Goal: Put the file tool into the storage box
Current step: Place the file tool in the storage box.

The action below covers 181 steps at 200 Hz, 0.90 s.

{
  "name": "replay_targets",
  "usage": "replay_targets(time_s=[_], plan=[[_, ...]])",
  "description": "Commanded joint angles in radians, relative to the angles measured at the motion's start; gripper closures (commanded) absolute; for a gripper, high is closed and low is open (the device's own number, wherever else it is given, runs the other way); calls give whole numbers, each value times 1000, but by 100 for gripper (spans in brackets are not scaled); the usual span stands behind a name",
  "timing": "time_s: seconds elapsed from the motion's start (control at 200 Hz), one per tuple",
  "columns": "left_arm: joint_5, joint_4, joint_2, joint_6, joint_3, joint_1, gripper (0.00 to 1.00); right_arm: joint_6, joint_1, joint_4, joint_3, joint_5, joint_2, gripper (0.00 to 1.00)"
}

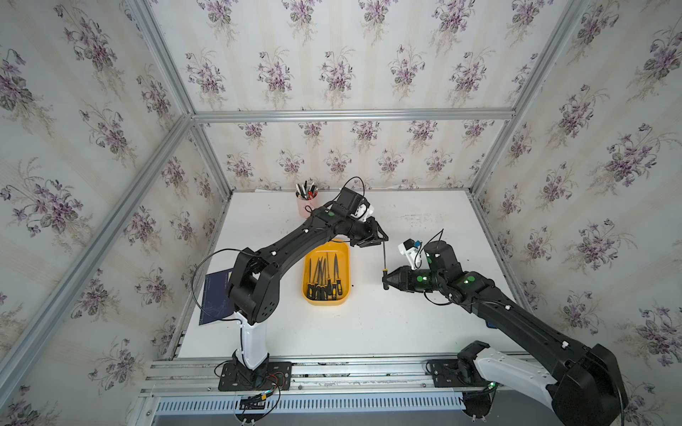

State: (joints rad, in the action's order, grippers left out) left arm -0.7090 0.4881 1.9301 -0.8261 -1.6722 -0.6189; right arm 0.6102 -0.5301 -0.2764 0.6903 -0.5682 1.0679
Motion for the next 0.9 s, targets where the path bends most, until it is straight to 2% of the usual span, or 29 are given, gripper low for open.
replay_targets(time_s=[0.0, 0.335, 0.38, 0.42, 0.455, 0.505, 0.53, 0.56, 0.649, 0.739, 0.899], plan=[[12, 44, 17, 36, -18, -5, 65, 8, 0, 27, 4, 2, 7, 100], [38, 136, 44, 91, -50, -7, 99, 3, 1, 42, 14, 3, 49, 100], [43, 156, 46, 104, -60, -7, 100, 1, 0, 46, 17, -1, 55, 100], [45, 171, 47, 115, -67, -7, 100, -2, 1, 45, 18, -5, 59, 92], [49, 185, 47, 127, -74, -4, 100, -6, 0, 45, 23, -8, 62, 78], [49, 208, 46, 143, -79, 3, 100, -13, 0, 37, 30, -5, 66, 52], [48, 216, 43, 150, -81, 7, 100, -17, -1, 28, 36, 3, 66, 42], [46, 231, 41, 159, -80, 17, 100, -25, -1, 16, 43, 13, 65, 35], [48, 279, 24, 199, -82, 55, 100, -52, 0, -15, 61, 35, 59, 23], [52, 335, -2, 252, -78, 105, 100, -68, -1, -37, 69, 44, 52, 18], [78, 429, -37, 340, -77, 211, 100, -78, -1, -55, 63, 45, 60, 17]])
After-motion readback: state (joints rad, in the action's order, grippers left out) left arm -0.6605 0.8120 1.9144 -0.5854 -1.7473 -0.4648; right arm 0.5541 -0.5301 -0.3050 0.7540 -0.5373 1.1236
